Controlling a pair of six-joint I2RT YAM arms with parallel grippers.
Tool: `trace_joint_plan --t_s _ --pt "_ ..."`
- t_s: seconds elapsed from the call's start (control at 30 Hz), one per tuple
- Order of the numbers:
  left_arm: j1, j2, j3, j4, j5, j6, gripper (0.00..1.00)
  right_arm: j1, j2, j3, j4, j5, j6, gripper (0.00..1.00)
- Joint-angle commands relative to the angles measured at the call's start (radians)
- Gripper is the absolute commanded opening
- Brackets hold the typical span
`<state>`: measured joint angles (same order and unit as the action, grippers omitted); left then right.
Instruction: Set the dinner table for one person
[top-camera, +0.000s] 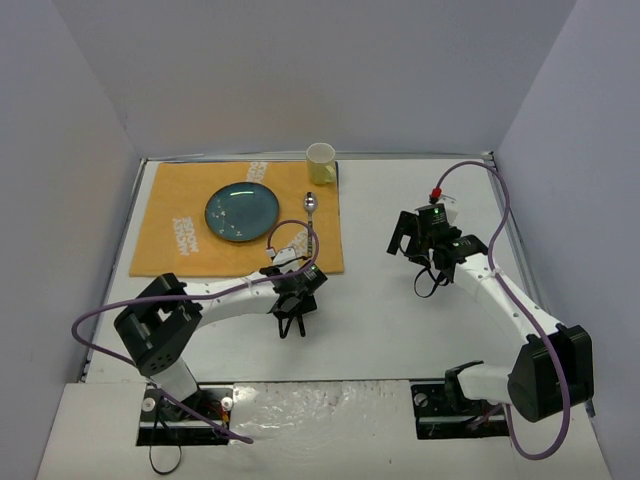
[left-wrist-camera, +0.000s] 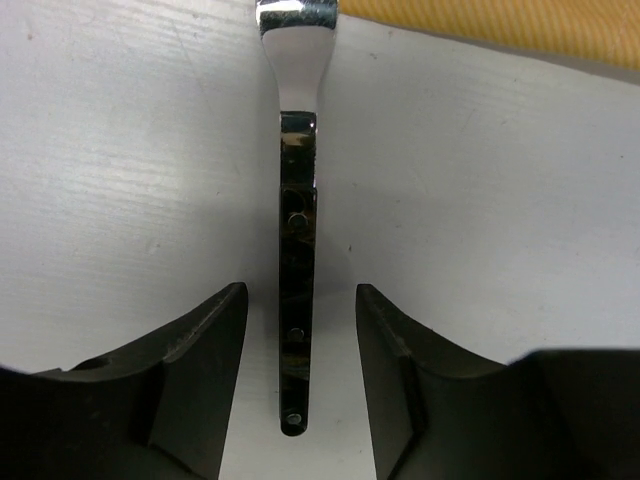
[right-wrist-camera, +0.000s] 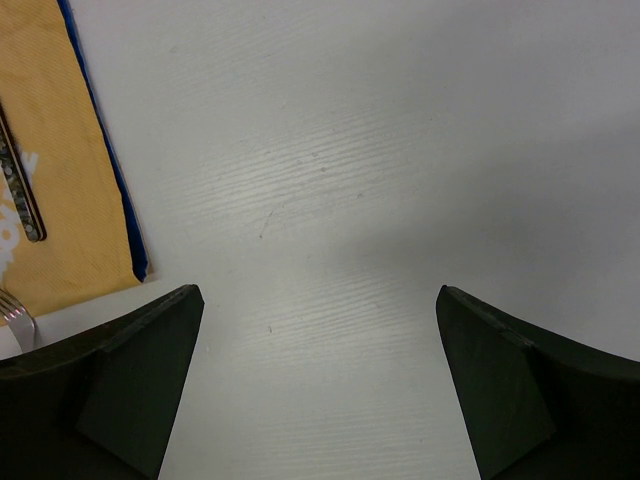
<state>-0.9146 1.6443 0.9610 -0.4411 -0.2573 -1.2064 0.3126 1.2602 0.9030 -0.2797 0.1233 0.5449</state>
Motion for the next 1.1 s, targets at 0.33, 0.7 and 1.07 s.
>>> trace_joint_plan --t_s 0.33,0.7,1.07 --pt "0.051 0.063 0.080 -0.047 -0.029 0.067 0.33 -0.009 -0.019 -0.024 0.036 -0.008 -0.017 1.00" --pt "0.076 0.018 0.089 -0.102 -0.038 0.131 0.00 -0.009 -0.006 0.002 0.040 -0.021 -0.018 1.00" --pt "0.370 -0.268 0.176 -0.209 -0.045 0.630 0.00 -0.009 -0.012 0.086 0.039 -0.079 -0.065 1.00"
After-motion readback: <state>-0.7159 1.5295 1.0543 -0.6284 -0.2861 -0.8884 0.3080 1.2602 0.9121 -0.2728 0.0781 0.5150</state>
